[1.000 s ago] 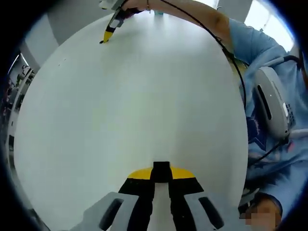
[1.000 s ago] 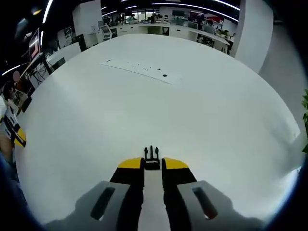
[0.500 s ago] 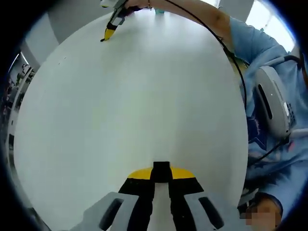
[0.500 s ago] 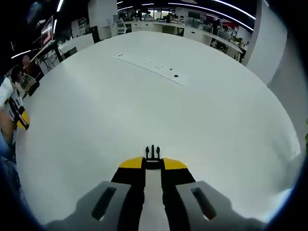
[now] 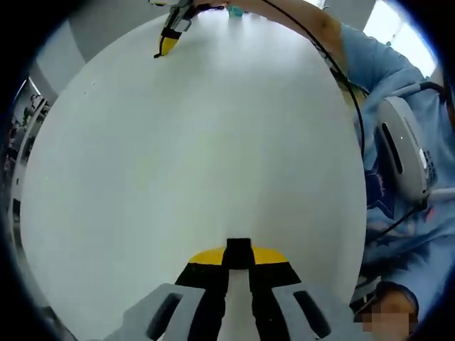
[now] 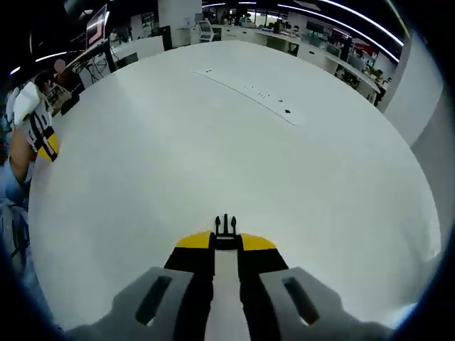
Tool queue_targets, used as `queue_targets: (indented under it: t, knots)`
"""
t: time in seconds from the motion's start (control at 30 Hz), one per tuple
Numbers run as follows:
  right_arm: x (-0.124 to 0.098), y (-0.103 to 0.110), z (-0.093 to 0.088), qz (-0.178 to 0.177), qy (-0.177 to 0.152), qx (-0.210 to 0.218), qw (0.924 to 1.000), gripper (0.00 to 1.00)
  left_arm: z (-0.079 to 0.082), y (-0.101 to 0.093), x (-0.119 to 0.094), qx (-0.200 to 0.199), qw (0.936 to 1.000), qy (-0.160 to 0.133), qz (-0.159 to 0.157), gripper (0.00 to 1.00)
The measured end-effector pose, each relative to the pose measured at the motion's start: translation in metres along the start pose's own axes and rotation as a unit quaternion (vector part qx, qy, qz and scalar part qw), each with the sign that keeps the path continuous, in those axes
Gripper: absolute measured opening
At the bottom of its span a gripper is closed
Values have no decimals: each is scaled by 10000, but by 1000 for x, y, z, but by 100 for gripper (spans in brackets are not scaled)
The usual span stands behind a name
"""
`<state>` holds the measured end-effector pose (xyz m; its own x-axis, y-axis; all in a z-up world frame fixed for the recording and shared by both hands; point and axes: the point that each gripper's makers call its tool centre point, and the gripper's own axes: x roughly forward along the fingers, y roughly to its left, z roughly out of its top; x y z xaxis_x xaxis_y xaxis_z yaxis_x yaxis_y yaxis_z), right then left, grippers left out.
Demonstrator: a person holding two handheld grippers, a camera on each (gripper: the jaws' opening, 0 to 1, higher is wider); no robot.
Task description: Snap the two parts of the plastic buckle together until the buckle closes and remains connected.
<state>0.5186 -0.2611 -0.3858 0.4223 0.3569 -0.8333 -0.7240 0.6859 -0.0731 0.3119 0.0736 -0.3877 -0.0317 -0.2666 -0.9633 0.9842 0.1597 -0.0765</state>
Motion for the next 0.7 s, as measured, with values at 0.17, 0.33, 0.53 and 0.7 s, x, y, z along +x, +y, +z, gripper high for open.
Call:
queue_targets:
  t: [0.17,0.33,0.53,0.7]
  knots:
    - [-2,9,0,29,56,-186,9998,11,-1,1,0,-15,10000,63,-12,9]
    - [-5,23,-2,121,53,-406,9991,11,-2,1,0,-45,9999,118,-21,9]
    - [-8,30,-3,186,44,-603,9980,11,-2,2,1,-79,9999,145,-21,9]
    - [-10,42,-5,261,37,-823,9963,11,-2,3,1,-113,9998,174,-32,9]
